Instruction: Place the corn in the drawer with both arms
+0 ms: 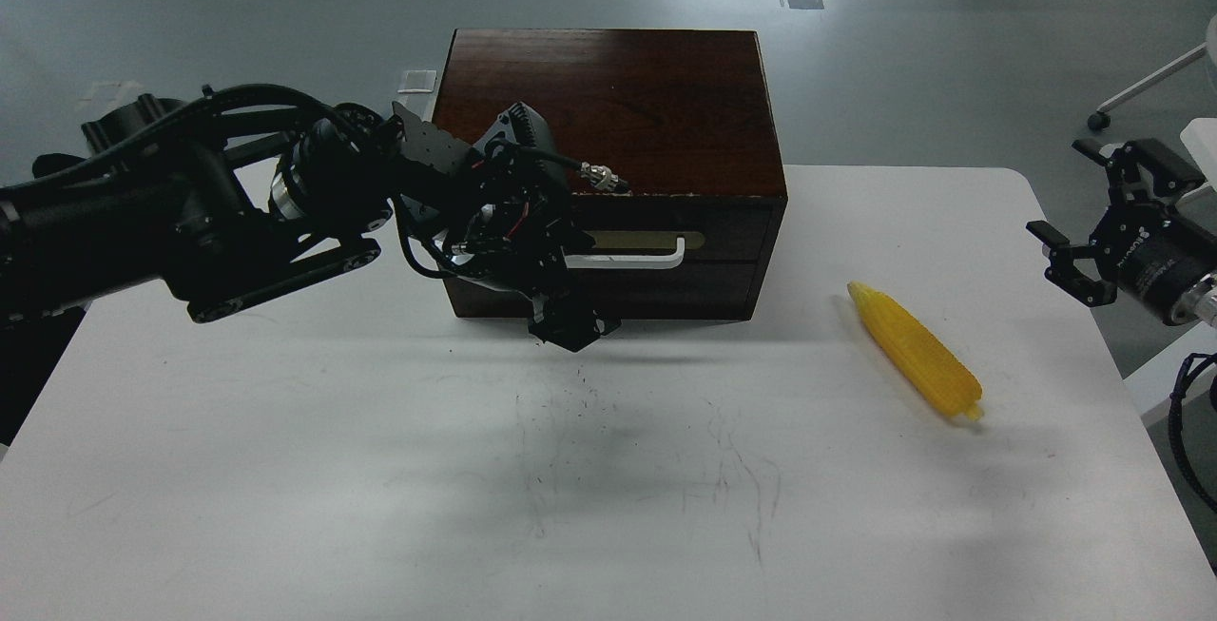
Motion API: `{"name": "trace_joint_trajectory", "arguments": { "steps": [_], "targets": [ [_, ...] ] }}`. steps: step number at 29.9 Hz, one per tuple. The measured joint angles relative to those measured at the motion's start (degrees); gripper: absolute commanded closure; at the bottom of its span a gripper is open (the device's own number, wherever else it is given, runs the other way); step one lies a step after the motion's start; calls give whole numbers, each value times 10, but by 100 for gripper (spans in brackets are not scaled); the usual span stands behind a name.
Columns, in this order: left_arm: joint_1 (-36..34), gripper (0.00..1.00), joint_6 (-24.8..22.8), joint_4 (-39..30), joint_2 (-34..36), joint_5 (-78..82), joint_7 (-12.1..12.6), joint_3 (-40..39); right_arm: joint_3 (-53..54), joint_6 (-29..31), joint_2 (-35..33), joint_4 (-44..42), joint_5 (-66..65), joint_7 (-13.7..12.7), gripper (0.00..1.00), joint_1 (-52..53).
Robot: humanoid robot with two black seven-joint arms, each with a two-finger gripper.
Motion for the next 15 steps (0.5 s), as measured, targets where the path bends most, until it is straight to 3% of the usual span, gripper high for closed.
{"name": "trace_joint_trajectory", "arguments": {
  "steps": [9, 15],
  "targets": [
    [7, 1, 0, 5, 1, -1, 0, 2, 0, 0, 0, 0, 0, 0, 0, -1],
    [12, 1, 0, -27, 3, -4, 0, 2, 0, 0, 0, 0, 0, 0, 0, -1]
  ]
}}
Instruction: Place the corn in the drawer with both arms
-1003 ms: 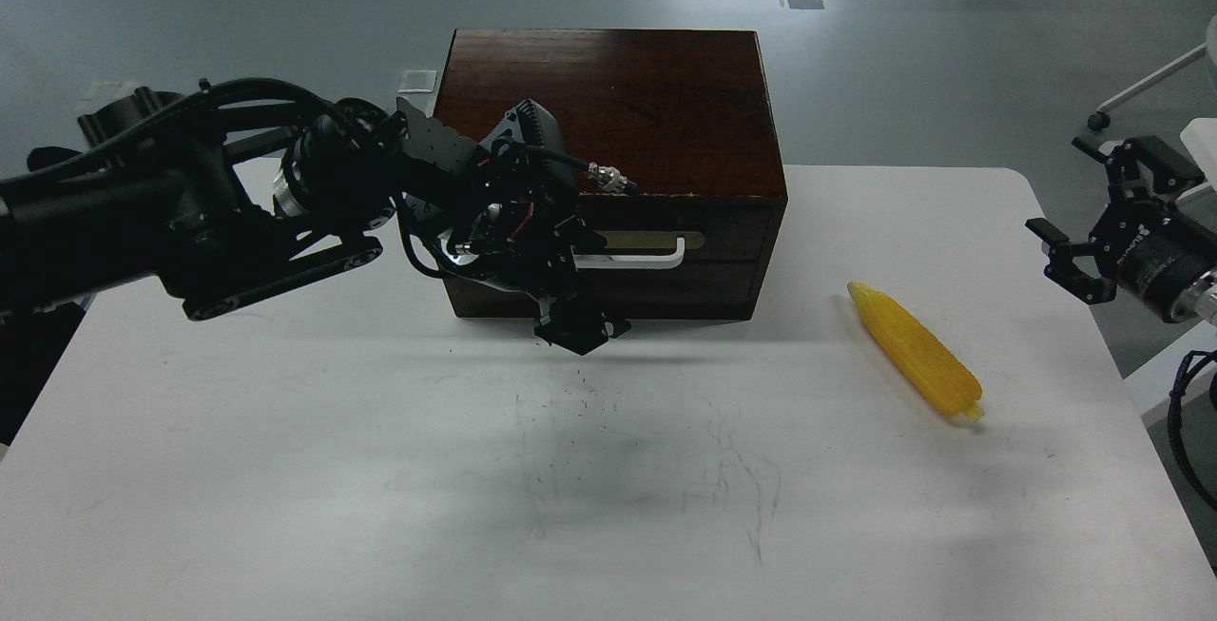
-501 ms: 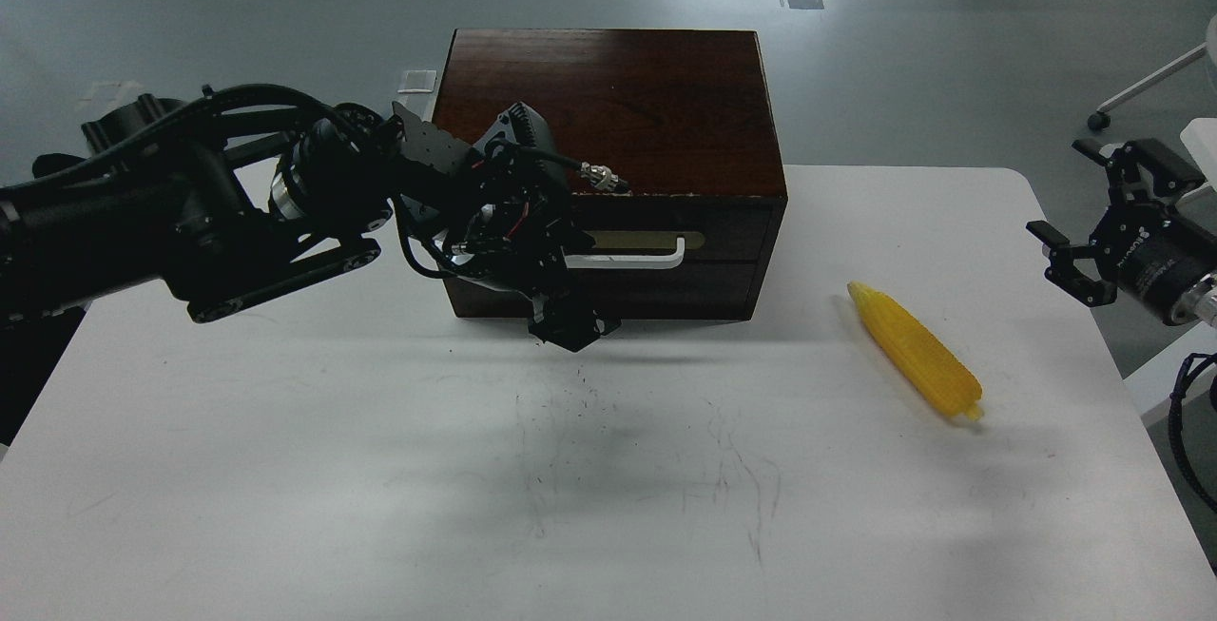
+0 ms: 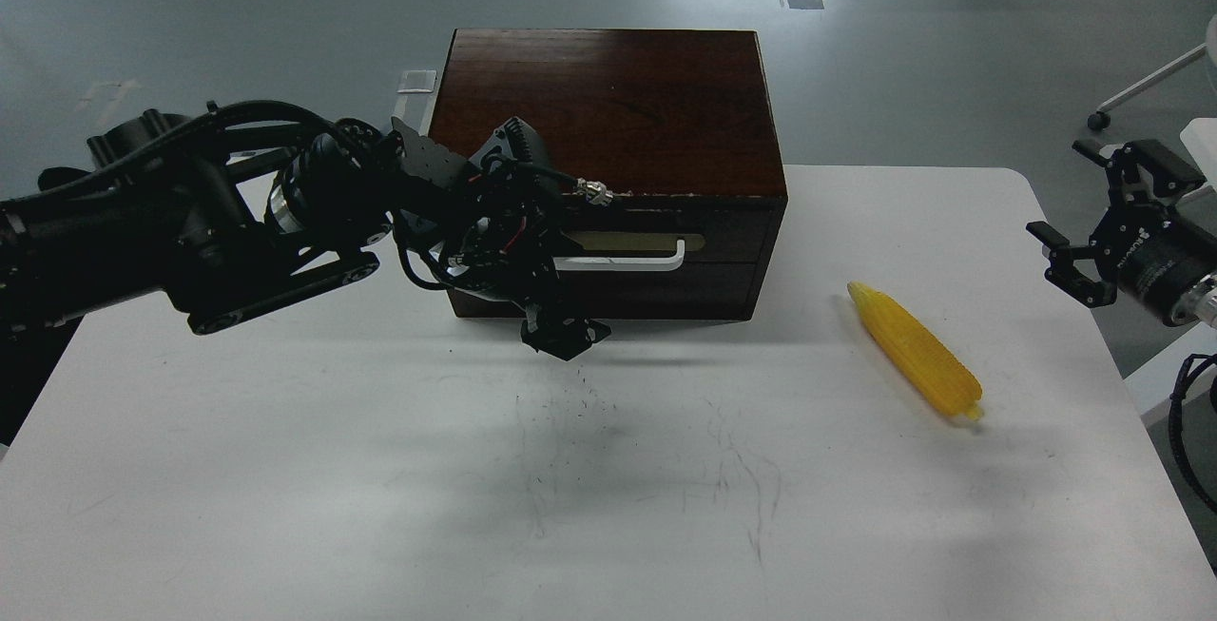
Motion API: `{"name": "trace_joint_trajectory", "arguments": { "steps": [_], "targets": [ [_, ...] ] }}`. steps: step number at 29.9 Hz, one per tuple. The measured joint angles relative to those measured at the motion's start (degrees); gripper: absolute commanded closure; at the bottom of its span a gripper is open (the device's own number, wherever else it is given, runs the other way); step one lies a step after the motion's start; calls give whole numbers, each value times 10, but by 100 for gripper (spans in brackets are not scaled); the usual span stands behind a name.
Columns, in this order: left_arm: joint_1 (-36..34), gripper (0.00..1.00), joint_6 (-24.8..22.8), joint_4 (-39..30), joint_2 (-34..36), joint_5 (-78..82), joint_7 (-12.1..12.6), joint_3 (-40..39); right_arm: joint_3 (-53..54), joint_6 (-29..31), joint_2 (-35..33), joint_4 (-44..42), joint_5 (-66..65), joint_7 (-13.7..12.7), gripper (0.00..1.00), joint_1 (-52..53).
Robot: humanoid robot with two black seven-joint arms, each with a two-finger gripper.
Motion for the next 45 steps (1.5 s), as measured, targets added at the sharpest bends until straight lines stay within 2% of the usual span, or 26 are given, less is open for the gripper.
{"name": "trace_joint_trajectory", "arguments": {
  "steps": [25, 45],
  "targets": [
    [2, 1, -1, -163, 56, -2, 1, 26, 2, 0, 0, -1, 0, 0, 0, 0],
    [-1, 1, 0, -179, 66, 31, -3, 37, 2, 0, -5, 0, 0, 0, 0, 0]
  ]
}}
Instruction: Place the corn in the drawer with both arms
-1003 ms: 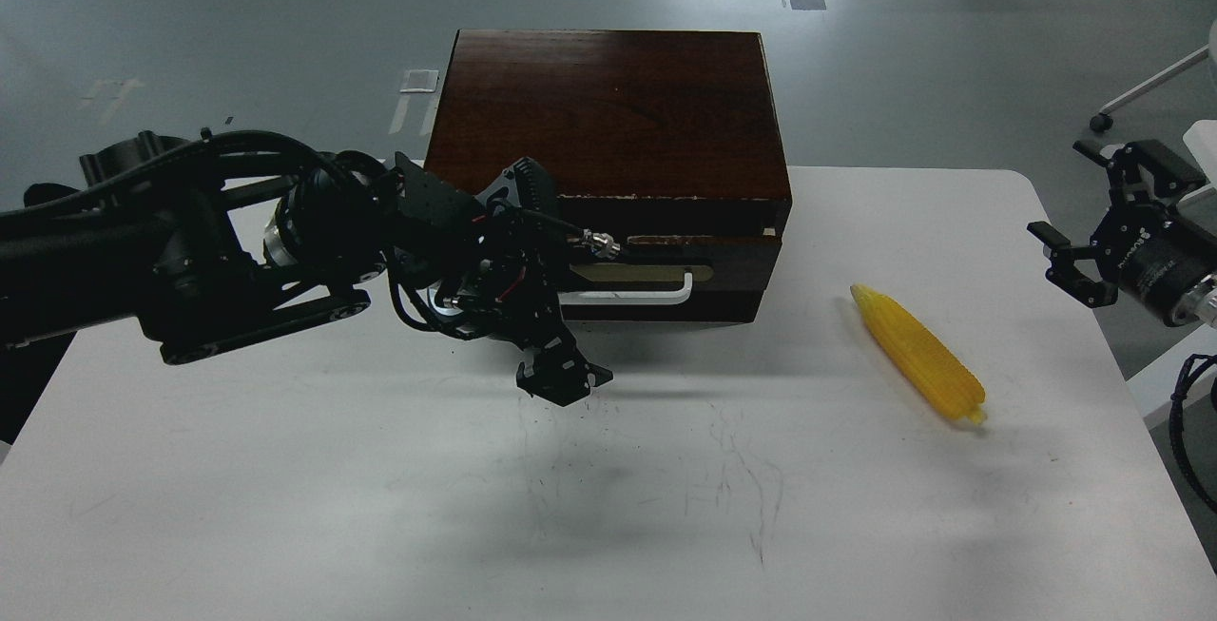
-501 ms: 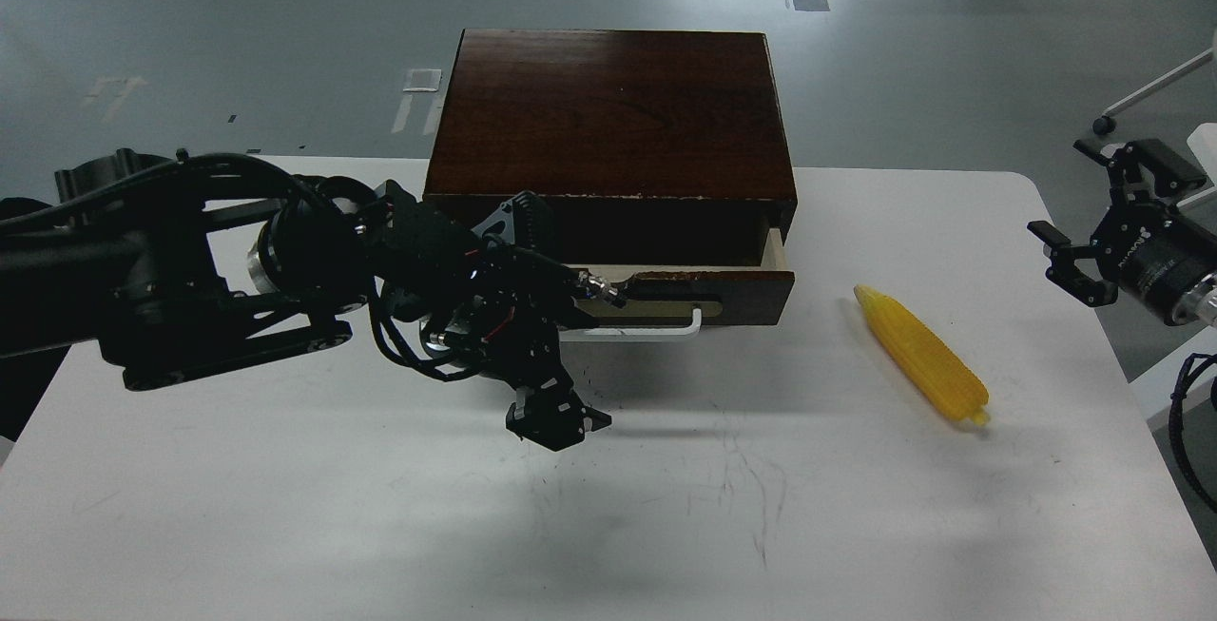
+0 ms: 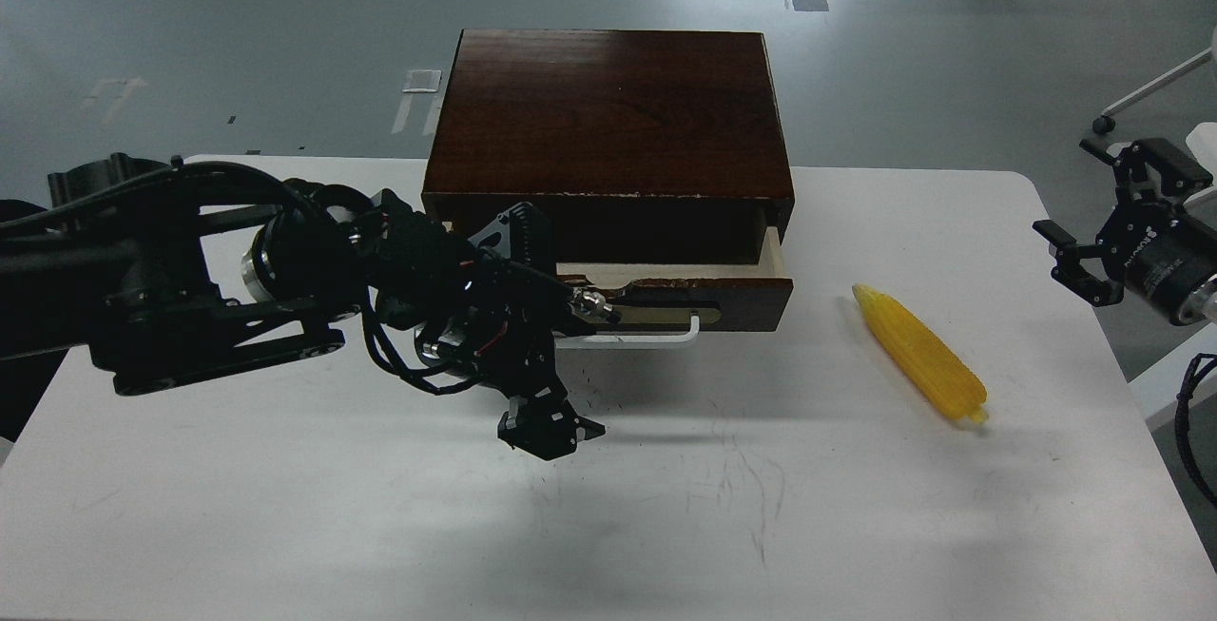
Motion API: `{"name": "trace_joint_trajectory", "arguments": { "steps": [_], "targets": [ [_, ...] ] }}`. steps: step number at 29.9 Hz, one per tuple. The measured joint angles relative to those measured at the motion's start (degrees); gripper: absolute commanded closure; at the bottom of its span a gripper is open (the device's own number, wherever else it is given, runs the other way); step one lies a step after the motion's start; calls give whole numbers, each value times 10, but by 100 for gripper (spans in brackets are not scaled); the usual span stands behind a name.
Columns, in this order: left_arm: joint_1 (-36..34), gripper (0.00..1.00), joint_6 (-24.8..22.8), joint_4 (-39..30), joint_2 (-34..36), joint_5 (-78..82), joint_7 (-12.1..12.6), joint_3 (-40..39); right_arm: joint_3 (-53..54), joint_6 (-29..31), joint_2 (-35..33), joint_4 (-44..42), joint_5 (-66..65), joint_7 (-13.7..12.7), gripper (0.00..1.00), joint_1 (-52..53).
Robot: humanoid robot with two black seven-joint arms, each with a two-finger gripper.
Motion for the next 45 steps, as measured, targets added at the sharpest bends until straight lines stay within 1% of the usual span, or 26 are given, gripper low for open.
{"name": "trace_joint_trajectory", "arguments": {
  "steps": [8, 16, 29, 35, 38, 41, 45],
  "targets": [
    [-6, 1, -1, 4, -2, 18, 2, -1, -1, 0, 0, 0, 0, 0, 0, 0],
    [-27, 1, 0, 8, -13, 19, 3, -3, 0, 0, 1, 0, 0, 0, 0, -1],
    [-30, 1, 0, 7, -22, 67, 3, 3, 0, 0, -4, 1, 0, 0, 0, -3],
    [-51, 1, 0, -6, -24, 68, 3, -2, 0, 0, -5, 1, 0, 0, 0, -3],
    [-66, 1, 0, -27, -23, 49, 3, -13, 0, 0, -6, 1, 0, 0, 0, -3],
    [-77, 1, 0, -54, -14, -1, 3, -42, 1, 0, -6, 0, 0, 0, 0, -3],
    [-79, 1, 0, -68, 14, -64, 3, -99, 3, 0, -6, 0, 0, 0, 0, -3]
  ]
}}
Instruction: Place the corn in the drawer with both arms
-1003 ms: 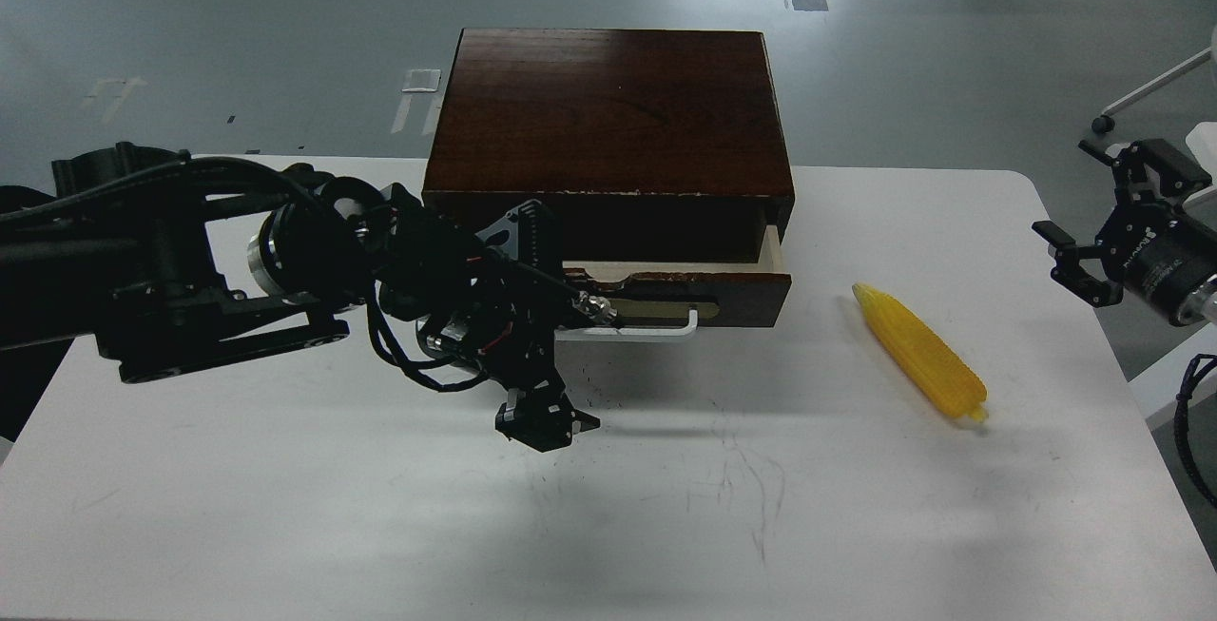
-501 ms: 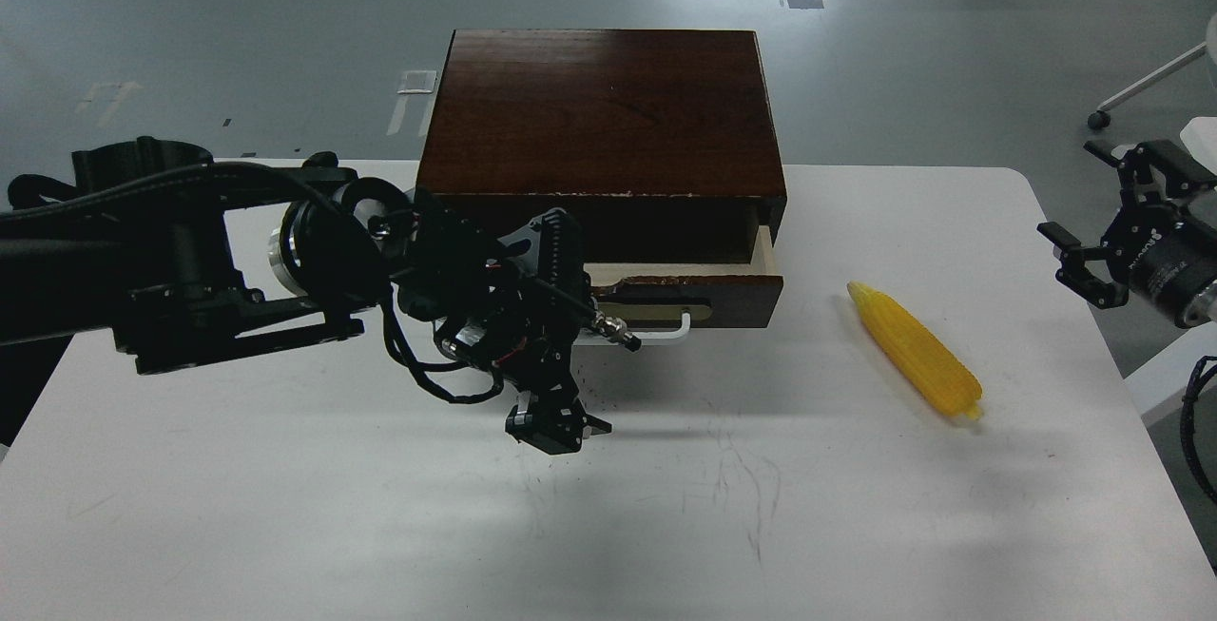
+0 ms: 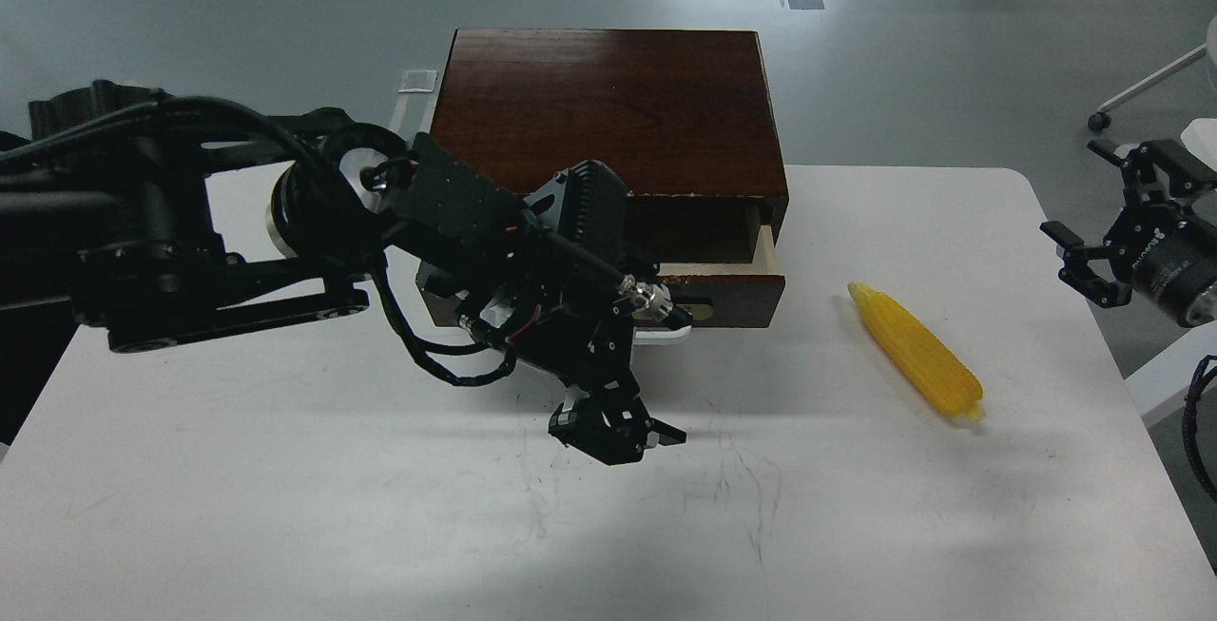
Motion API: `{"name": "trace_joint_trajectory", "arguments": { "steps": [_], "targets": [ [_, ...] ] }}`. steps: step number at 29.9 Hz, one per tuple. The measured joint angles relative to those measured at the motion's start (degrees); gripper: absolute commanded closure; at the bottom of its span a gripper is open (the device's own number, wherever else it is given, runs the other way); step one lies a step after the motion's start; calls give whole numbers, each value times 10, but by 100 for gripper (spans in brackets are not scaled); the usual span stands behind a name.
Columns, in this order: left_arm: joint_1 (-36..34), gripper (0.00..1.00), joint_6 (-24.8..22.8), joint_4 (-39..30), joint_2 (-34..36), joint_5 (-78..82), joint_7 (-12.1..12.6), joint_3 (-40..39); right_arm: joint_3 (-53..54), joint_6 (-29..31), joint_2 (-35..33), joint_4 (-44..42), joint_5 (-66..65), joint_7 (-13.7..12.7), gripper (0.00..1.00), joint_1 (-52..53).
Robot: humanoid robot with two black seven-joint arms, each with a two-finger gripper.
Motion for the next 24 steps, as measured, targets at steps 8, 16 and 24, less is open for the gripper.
{"name": "trace_joint_trajectory", "arguments": {
  "steps": [8, 16, 24],
  "targets": [
    [49, 1, 0, 31, 108, -289, 0, -78, 1, 0, 0, 0, 0, 0, 0, 0],
    [198, 1, 83, 56, 222, -622, 0, -80, 4, 0, 1, 0, 0, 0, 0, 0],
    [326, 1, 103, 152, 249, -938, 0, -121, 1, 0, 1, 4, -10, 0, 0, 5]
  ]
}}
